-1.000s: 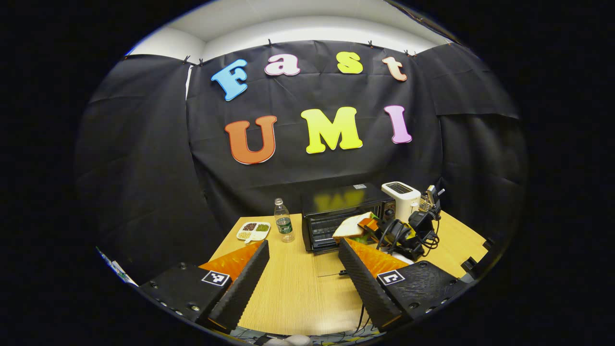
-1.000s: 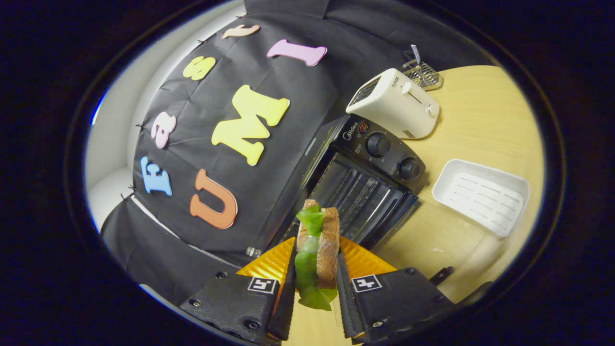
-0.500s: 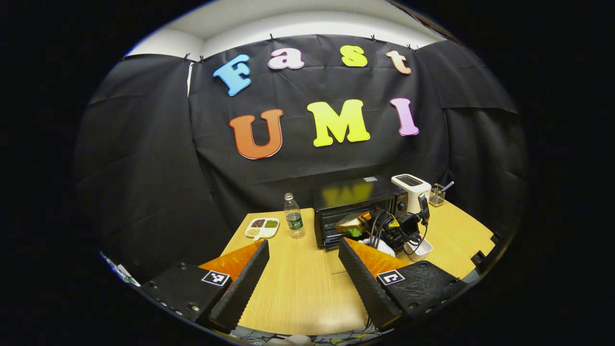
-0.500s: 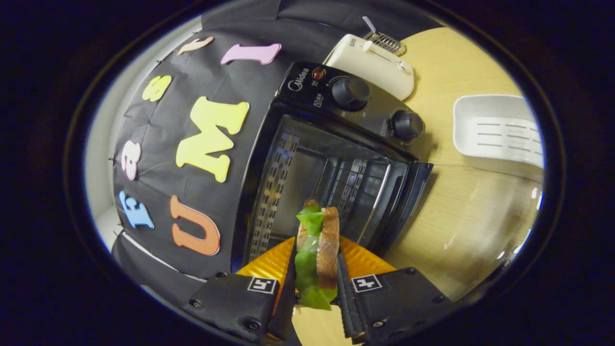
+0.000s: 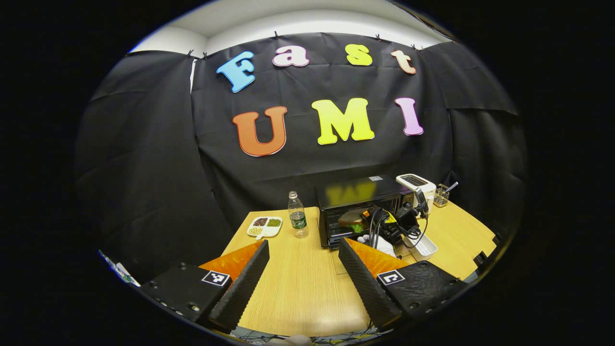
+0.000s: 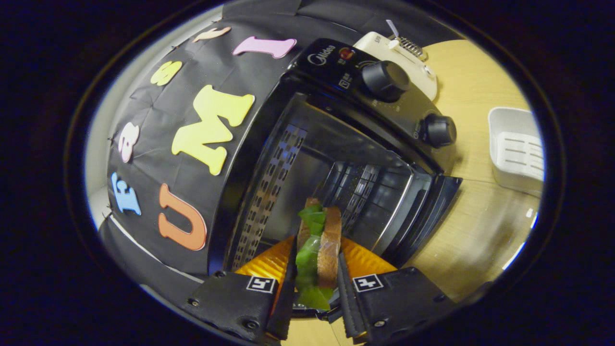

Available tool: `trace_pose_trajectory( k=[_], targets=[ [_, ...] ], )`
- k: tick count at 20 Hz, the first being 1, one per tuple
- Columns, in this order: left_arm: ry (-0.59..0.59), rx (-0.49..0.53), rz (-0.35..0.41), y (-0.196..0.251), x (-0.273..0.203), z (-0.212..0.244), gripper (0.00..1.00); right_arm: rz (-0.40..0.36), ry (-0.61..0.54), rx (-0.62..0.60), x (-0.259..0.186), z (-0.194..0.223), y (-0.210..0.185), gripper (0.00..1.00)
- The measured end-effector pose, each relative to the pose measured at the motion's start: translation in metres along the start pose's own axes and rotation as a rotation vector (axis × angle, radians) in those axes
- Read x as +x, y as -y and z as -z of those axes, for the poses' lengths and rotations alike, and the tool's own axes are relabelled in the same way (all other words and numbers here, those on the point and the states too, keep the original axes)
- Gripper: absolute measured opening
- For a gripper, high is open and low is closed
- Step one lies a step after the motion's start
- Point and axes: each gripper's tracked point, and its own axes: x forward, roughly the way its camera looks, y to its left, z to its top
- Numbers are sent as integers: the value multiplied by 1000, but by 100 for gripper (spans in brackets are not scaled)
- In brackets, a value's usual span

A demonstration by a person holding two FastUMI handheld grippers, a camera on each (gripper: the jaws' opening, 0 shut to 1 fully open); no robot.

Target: Open the electric oven with the left hand, put the food in, and close the electric oven.

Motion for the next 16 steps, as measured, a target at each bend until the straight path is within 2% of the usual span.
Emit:
trace_pose_trajectory(
  k=[1,2,3,4,5,6,7,11,16],
  targets=[
    [-2,-4,-4,-1,1,0,95,27,-12,-26,1,1,6,39],
    [3,-6,-6,-1,0,-2,95,45,-18,-47,4,3,12,56],
    [6,-8,-10,-1,1,-4,96,48,-18,-62,1,-1,12,63],
    [8,-12,-12,-2,0,-4,95,48,-11,-93,-5,-4,9,61],
    [9,-16,-15,-2,0,-6,95,62,-1,-141,-8,-11,11,78],
    [14,-19,-15,-2,-1,-8,96,88,-2,-190,-13,-16,16,81],
    [21,-21,-19,-2,-3,-10,96,98,-6,-225,-16,-20,18,99],
    [53,-52,-34,-4,-3,-21,95,110,-64,-306,-51,-28,16,100],
    [97,-110,-48,-7,-2,-34,95,102,-93,-545,-127,-61,12,99]
  ],
)
